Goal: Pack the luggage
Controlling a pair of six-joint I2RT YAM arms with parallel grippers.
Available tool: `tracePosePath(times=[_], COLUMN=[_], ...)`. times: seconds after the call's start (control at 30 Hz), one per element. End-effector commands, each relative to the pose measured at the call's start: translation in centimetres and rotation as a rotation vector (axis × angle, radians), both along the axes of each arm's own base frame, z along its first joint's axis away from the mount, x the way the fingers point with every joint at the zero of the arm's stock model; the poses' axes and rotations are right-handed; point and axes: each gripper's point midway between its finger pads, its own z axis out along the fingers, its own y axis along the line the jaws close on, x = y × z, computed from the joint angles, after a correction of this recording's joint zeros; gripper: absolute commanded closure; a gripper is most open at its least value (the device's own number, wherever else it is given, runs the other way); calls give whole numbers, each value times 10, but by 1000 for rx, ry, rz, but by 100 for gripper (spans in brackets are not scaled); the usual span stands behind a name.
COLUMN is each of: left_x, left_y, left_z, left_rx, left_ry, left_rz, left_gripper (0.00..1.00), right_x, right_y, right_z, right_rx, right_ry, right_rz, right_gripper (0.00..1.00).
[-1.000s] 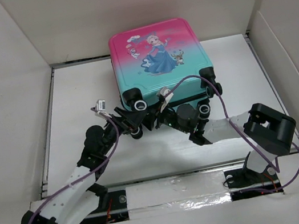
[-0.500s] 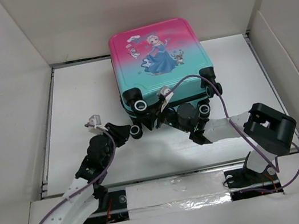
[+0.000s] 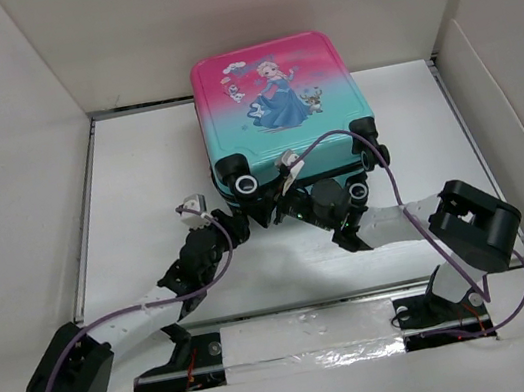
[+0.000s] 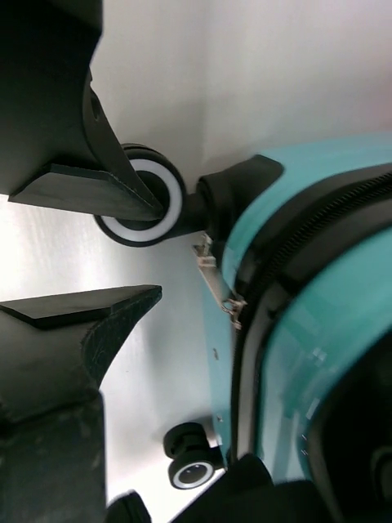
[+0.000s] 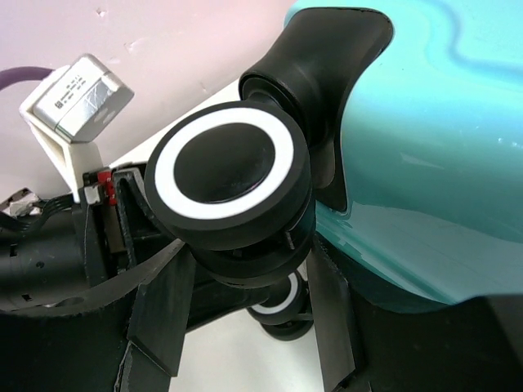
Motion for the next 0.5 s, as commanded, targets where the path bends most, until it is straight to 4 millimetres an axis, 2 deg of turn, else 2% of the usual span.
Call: tracePosePath(times=[0.0, 0.07, 0.1, 0.3, 0.47], left_x=[22, 26, 29, 37, 41], left_y=[-8, -7, -8, -22, -27], left_z=[49, 49, 56, 62, 58], left_rx=[-52, -30, -41, -48, -51], left_ry=[-172, -193, -219, -258, -251], left_rz=[24, 31, 32, -3, -8], left_gripper=[65, 66, 65, 60, 61], right_x=[22, 22, 22, 21, 20], right_y=[-11, -10, -10, -9, -10], right_z=[68, 68, 68, 70, 71], right_rx=[158, 159, 160, 160, 162], right_ry=[-113, -113, -110, -111, -109], right_rz=[-82, -77, -75, -71, -67], right_gripper=[63, 63, 62, 63, 63])
